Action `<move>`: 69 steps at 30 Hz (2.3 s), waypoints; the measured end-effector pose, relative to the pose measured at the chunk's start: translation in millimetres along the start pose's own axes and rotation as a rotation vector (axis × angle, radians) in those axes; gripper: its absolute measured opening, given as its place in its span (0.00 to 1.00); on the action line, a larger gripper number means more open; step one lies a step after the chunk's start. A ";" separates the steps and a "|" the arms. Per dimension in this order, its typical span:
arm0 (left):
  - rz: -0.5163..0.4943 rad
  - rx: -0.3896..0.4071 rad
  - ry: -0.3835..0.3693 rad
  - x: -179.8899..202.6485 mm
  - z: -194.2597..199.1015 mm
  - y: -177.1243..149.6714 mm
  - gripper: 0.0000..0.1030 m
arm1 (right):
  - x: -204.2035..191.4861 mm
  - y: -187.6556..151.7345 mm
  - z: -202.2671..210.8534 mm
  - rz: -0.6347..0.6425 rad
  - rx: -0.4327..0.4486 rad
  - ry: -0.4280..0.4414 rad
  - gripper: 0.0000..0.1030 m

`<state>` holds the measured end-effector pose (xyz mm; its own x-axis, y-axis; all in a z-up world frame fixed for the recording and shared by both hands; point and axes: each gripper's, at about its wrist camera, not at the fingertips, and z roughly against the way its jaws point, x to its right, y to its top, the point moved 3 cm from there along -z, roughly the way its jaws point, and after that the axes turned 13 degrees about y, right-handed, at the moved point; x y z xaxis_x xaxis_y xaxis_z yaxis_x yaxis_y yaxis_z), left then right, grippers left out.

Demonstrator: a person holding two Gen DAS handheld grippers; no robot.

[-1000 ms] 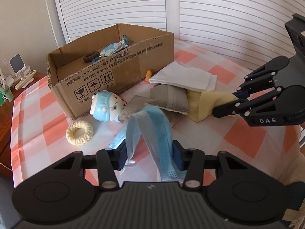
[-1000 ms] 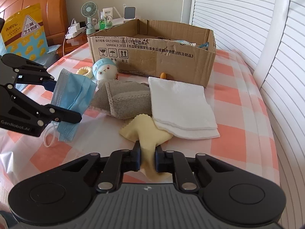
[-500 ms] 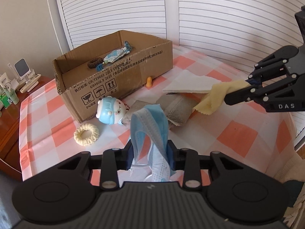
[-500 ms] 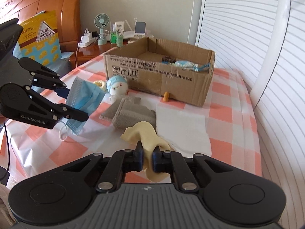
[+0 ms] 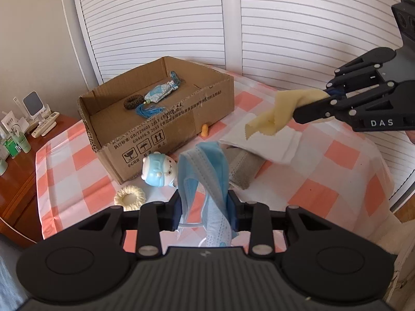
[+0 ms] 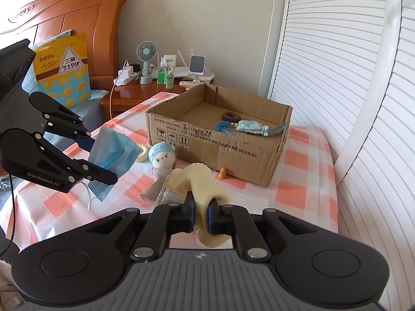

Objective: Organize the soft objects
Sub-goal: 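Lift the mask into the box and open the left gripper, then carry the yellow cloth over the box and open the right gripper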

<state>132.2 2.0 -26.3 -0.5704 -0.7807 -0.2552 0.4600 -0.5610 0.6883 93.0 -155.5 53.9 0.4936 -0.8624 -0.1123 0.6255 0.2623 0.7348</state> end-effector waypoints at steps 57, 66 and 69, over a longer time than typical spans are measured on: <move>0.151 -0.053 0.247 -59.4 -30.5 80.6 0.95 | 41.6 68.1 -19.4 -0.011 0.072 -0.068 0.11; 0.155 -0.050 0.234 -18.8 6.5 36.7 0.95 | 58.2 80.7 -40.0 -0.069 0.064 -0.088 0.12; 0.213 -0.030 0.254 -15.1 11.4 30.4 0.95 | 65.0 85.6 -49.7 -0.092 0.053 -0.087 0.12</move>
<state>147.1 -0.1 6.2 -0.2731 -0.9229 -0.2715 0.5728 -0.3828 0.7248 208.6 -167.6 76.3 0.3799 -0.9166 -0.1247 0.6318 0.1586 0.7587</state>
